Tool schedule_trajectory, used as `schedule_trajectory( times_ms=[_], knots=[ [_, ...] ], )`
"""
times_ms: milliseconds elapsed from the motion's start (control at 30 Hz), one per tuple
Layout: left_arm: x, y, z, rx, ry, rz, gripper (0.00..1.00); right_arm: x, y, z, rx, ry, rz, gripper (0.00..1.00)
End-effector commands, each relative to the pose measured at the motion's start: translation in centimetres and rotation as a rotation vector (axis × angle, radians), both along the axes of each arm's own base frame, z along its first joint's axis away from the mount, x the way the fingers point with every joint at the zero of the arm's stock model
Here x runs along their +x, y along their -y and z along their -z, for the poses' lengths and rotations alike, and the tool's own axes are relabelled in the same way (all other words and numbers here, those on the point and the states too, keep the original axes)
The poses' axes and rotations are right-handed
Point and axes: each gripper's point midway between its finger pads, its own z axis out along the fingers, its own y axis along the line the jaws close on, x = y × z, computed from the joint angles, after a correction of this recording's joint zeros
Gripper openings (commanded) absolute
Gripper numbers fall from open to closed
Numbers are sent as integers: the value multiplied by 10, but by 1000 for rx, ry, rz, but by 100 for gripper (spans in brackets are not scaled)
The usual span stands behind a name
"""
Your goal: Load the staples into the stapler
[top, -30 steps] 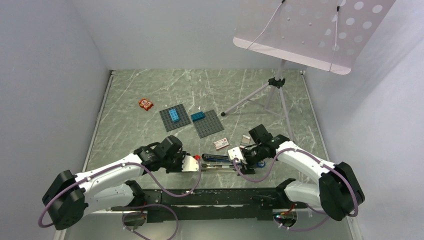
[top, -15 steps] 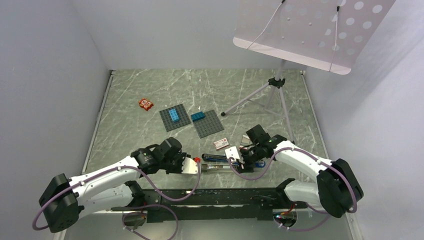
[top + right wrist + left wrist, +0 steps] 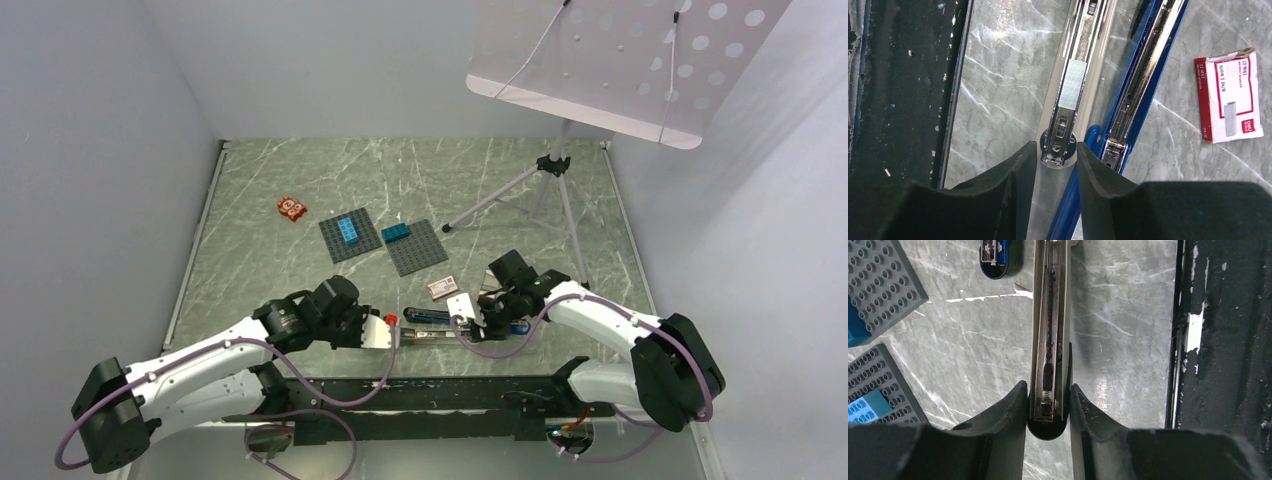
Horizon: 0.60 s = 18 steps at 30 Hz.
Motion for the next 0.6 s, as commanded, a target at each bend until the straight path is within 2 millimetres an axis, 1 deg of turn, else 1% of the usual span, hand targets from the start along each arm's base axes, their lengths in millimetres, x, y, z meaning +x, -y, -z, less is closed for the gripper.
schedule_trajectory(
  times_ms=[0,100,233,400,567],
  knots=[
    [3,18,-25,-124,20,-8,0,4,-6,-1,7,13,5,37],
    [0,21,-27,-147,-1,-15,0,3,-6,2,-6,2,9,34],
    [2,24,-31,-168,-25,-65,0,4,-7,2,-11,3,20,26],
    [5,32,-45,-217,-57,-121,0,4,-8,0,-10,-9,34,18],
    [7,43,-64,-313,-77,-166,0,3,-9,-3,0,-18,36,13]
  ],
)
